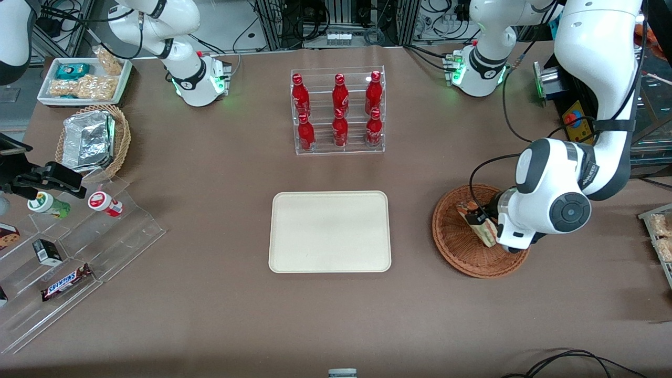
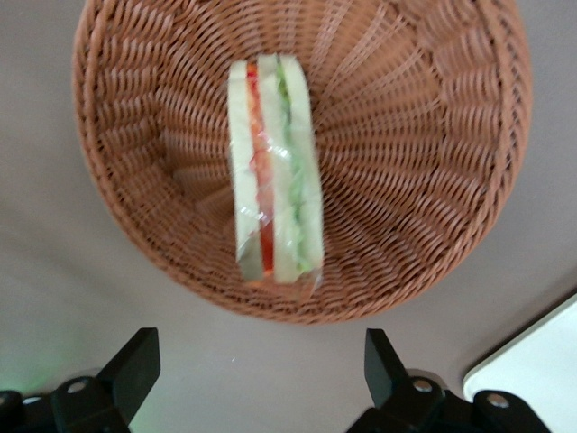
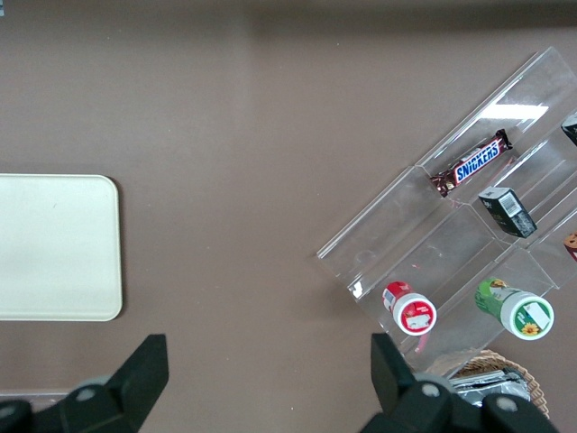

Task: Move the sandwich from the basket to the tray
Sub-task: 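Lower the left gripper onto the wrapped sandwich and close on it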

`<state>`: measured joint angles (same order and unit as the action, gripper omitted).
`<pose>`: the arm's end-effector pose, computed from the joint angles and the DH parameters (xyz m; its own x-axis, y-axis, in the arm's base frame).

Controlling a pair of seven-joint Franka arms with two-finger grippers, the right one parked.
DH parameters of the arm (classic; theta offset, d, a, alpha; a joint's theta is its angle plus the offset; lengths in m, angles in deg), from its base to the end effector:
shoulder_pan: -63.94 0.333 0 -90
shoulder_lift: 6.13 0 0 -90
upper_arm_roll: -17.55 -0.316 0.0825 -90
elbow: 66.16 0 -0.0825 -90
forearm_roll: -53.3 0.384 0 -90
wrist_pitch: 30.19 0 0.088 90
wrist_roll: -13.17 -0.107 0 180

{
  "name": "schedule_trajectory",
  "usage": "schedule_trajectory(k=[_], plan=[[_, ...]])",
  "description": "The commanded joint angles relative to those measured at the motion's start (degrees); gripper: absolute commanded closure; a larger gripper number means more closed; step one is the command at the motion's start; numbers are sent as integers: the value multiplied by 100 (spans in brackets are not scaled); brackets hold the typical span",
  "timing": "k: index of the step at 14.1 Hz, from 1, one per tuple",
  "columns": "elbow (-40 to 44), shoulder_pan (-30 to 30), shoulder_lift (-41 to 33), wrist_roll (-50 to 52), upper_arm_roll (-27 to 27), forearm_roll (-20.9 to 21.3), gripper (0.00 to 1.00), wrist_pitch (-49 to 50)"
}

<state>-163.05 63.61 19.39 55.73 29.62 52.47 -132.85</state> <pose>0.6133 -0.1243 0.3216 0.8044 0.5060 -0.3114 0.4853 -0.8619 -0.1470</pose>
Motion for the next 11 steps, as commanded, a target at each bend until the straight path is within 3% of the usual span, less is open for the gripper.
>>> schedule_trajectory(k=[1,6,9,10,11], plan=[[-49,-2,216,138,32,92,0,-447],[-865,7,260,130,-91,101,0,-1721],[-1086,7,269,130,-91,93,0,-2004],[-1069,16,295,130,-99,92,18,-2004],[-1051,16,287,182,-143,66,52,-1970]])
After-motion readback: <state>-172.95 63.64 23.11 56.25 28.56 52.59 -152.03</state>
